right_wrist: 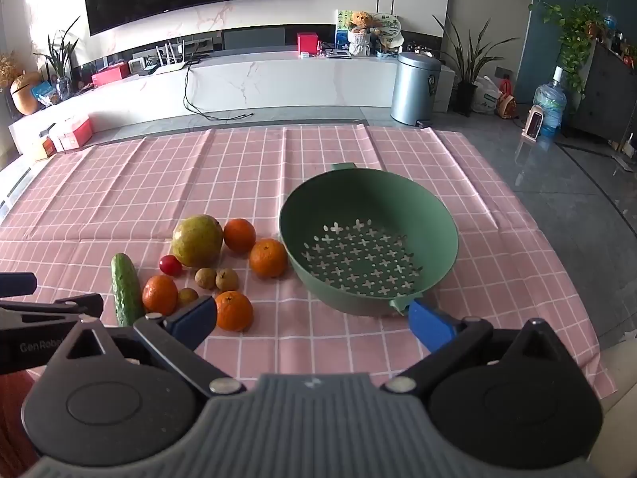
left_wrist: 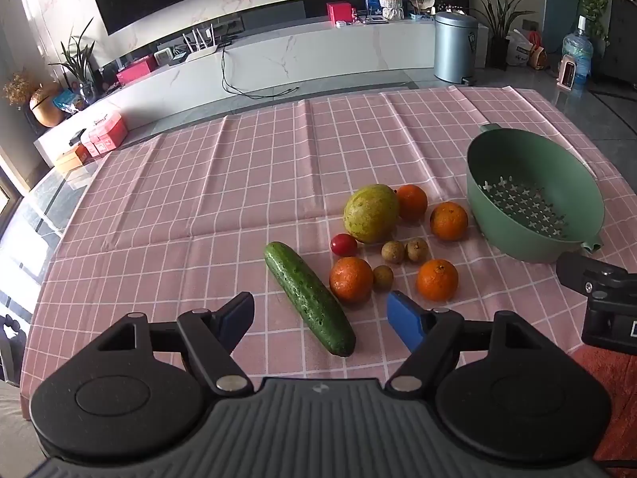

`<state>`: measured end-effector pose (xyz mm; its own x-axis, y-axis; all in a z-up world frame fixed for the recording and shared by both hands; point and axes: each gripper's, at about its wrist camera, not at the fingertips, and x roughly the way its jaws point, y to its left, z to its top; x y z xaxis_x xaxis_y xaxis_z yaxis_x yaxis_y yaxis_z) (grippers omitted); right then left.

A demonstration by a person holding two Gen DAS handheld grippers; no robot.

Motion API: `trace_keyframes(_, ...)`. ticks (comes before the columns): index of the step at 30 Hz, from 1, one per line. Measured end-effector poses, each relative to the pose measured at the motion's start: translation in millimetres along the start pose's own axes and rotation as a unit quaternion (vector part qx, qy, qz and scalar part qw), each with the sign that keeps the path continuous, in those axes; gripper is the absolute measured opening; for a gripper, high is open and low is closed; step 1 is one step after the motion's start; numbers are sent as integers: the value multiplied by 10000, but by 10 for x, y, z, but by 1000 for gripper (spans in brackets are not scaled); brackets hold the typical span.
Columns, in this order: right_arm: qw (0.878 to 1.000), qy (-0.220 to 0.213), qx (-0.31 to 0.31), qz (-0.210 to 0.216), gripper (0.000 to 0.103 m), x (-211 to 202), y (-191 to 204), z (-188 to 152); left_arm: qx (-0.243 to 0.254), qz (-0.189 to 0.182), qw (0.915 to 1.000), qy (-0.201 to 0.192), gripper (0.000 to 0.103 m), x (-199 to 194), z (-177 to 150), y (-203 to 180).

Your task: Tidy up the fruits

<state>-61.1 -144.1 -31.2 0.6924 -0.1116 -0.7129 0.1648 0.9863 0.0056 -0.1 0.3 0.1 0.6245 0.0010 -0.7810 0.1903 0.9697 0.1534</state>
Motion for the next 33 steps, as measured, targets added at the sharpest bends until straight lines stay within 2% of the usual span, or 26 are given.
trace_keyframes(33, 10000, 80, 18, -13, 99, -33, -11, -63, -171, 48, 9998, 100, 85, -50, -48, 15)
